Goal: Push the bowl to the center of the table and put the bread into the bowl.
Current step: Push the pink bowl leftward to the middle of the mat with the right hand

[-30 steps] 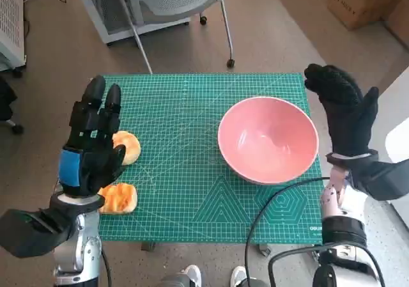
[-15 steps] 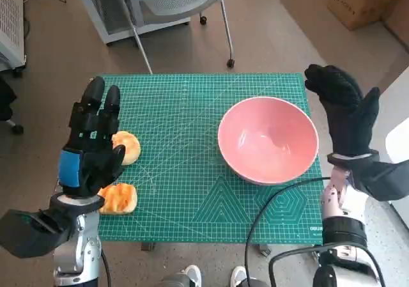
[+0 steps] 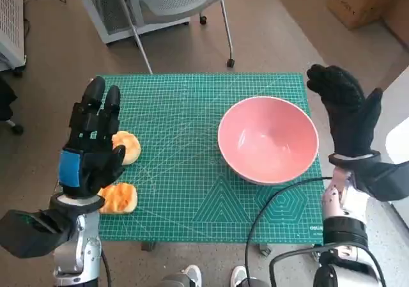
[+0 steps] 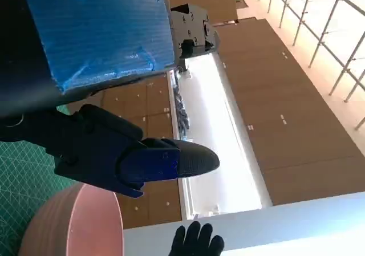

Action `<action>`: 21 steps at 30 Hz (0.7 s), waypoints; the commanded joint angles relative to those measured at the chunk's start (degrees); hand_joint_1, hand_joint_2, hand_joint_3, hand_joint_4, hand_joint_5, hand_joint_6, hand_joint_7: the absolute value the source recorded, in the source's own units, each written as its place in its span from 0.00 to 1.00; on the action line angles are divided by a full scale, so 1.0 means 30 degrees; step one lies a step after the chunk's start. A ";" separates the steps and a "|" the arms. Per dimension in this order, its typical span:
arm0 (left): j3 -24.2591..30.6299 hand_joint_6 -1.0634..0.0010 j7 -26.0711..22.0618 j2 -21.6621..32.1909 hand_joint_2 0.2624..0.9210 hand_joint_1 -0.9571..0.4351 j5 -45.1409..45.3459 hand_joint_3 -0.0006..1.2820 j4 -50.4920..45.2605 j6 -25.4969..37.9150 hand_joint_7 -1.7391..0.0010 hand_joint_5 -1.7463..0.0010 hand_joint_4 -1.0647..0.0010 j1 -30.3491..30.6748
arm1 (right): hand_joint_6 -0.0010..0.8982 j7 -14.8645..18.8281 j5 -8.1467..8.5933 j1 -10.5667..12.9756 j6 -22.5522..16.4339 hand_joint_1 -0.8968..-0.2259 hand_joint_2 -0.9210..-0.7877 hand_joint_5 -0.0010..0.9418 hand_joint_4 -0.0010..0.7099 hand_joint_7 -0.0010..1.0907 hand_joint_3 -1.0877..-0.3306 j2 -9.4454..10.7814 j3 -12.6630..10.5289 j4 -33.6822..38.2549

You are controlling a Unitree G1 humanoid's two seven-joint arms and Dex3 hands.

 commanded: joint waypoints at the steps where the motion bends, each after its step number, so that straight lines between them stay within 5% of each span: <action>1: -0.0003 1.00 0.0062 0.0080 0.96 0.23 0.0199 0.29 -0.0232 0.0048 0.81 1.00 1.00 0.0128 | 0.29 -0.0256 -0.0082 -0.0261 -0.0016 0.44 0.00 0.00 0.13 0.00 0.40 -0.0431 -0.0307 0.1333; 7: 0.0045 1.00 0.0067 0.0075 0.96 0.23 0.0055 0.29 -0.0249 0.0158 0.81 1.00 1.00 0.0100 | 0.29 -0.1130 -0.0688 -0.1231 -0.0126 0.44 0.00 0.00 0.10 0.00 0.40 -0.1031 -0.0512 0.3763; 13: 0.0053 1.00 0.0178 0.0056 0.96 0.22 0.0213 0.29 -0.0158 0.0092 0.81 1.00 1.00 0.0090 | 0.27 -0.3575 -0.2048 -0.2080 0.0452 0.44 0.00 0.00 0.06 0.00 0.38 -0.1791 -0.0295 0.6269; 21: 0.0055 1.00 0.0168 0.0107 0.97 0.21 0.0180 0.28 -0.0233 0.0050 0.81 1.00 1.00 0.0172 | 0.24 -0.4875 -0.2889 -0.2519 0.1879 0.47 0.00 0.00 0.02 0.00 0.34 -0.1933 -0.0164 0.7962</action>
